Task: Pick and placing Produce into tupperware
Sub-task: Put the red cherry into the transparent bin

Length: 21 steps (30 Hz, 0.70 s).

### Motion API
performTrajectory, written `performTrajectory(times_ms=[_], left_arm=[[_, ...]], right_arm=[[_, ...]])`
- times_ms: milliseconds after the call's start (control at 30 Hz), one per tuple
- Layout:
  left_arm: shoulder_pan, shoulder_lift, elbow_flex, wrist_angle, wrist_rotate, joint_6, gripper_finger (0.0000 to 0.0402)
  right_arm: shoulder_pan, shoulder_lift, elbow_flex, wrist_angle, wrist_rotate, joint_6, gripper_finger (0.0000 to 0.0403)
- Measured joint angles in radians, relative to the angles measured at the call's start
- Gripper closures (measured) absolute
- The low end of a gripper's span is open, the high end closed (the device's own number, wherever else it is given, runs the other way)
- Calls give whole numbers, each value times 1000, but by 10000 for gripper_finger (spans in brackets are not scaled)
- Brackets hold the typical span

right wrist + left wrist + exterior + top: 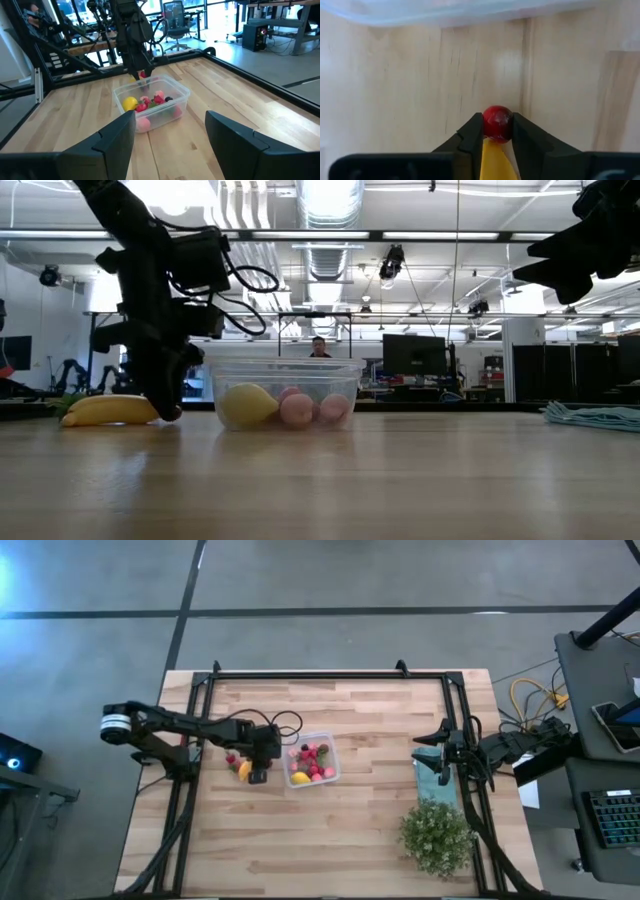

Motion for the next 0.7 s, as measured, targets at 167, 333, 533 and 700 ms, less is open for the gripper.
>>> performTrajectory(times_ms=[167, 333, 533, 700], left_arm=[[-3, -60, 87, -152, -32, 1, 337], [-3, -199, 194, -218, -88, 59, 337], [-4, -219, 261, -200, -6, 160, 332], [-17, -94, 292, -91, 95, 159, 322]], right_arm=[[0, 0, 0, 0, 0, 0, 170], [0, 0, 0, 0, 0, 0, 170], [0, 0, 0, 0, 0, 0, 170], [0, 0, 0, 0, 0, 0, 170]])
